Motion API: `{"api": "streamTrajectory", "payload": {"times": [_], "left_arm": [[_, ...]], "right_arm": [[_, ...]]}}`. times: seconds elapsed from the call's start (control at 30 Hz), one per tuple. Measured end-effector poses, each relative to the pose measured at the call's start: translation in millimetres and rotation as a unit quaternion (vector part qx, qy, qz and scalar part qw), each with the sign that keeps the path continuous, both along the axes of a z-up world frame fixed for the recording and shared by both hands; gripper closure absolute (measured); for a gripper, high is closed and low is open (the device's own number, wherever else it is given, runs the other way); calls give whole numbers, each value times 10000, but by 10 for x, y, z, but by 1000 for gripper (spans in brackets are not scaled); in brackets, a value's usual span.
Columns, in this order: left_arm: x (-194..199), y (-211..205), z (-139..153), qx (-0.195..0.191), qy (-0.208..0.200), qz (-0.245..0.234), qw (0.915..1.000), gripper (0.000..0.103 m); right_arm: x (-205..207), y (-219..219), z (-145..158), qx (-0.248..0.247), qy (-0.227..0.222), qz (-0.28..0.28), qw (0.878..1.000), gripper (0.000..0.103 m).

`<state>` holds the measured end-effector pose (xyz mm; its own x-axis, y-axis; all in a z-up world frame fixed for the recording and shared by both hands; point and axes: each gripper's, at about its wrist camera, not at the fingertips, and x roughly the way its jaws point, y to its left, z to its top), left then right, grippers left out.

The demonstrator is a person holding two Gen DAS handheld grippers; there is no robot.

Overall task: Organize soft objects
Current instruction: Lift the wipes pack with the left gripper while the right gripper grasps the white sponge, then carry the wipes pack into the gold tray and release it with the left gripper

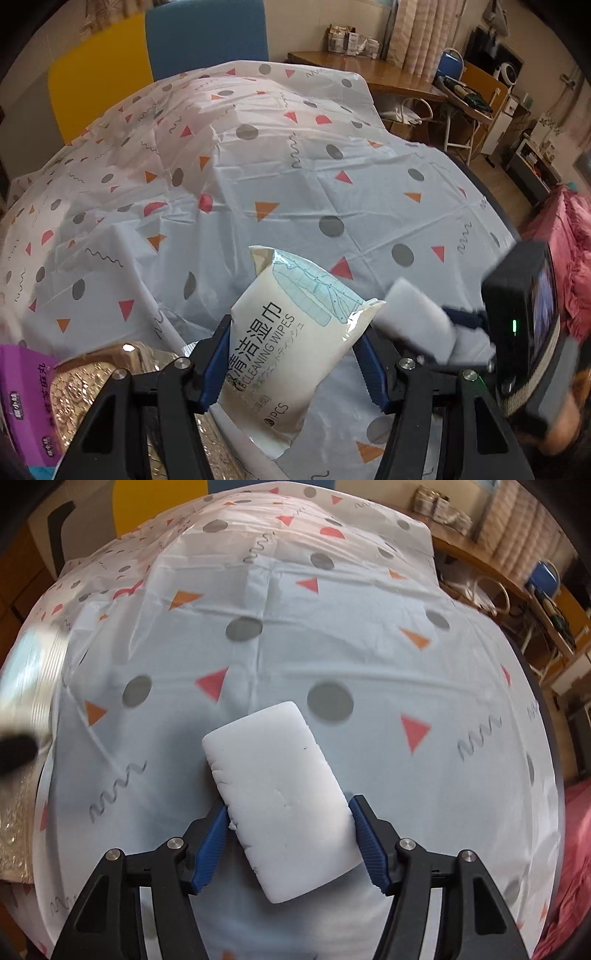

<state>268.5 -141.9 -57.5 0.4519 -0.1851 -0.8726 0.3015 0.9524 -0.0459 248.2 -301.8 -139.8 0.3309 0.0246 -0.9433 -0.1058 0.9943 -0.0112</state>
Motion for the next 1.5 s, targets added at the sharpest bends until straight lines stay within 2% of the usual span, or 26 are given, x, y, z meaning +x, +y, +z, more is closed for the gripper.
{"api": "streamTrajectory", "payload": {"times": [0.13, 0.3, 0.5, 0.6, 0.73, 0.93, 1.03, 1.27, 1.5], "left_arm": [[182, 339, 389, -146, -367, 546, 9977, 40], [242, 1027, 846, -124, -871, 1342, 9870, 40], [-27, 1911, 1190, -105, -1362, 2078, 9686, 40], [-254, 2250, 1257, -39, -1537, 2301, 9609, 40], [-619, 2605, 1235, 13, -1691, 2485, 9538, 40], [-1163, 2937, 1040, 72, -1790, 2592, 9491, 40], [-1454, 3033, 919, 143, -1860, 2642, 9463, 39], [-1997, 3216, 636, 49, -1769, 2842, 9423, 39], [-2458, 3322, 376, 126, -1714, 3022, 9376, 39]], "right_arm": [[-298, 176, 8, 15, 152, 74, 9999, 37], [-526, 387, -3, -18, 66, 251, 9997, 36], [-582, 397, -19, 11, -43, 201, 9998, 34], [-696, 450, -19, -76, -185, 241, 9995, 34], [-775, 458, -15, -104, -298, 255, 9992, 34], [-811, 474, 0, -119, -417, 253, 9987, 34], [-822, 492, -7, -130, -516, 291, 9982, 34], [-915, 544, 6, -205, -741, 348, 9964, 34], [-878, 515, -6, -82, -802, 300, 9963, 34]]}}
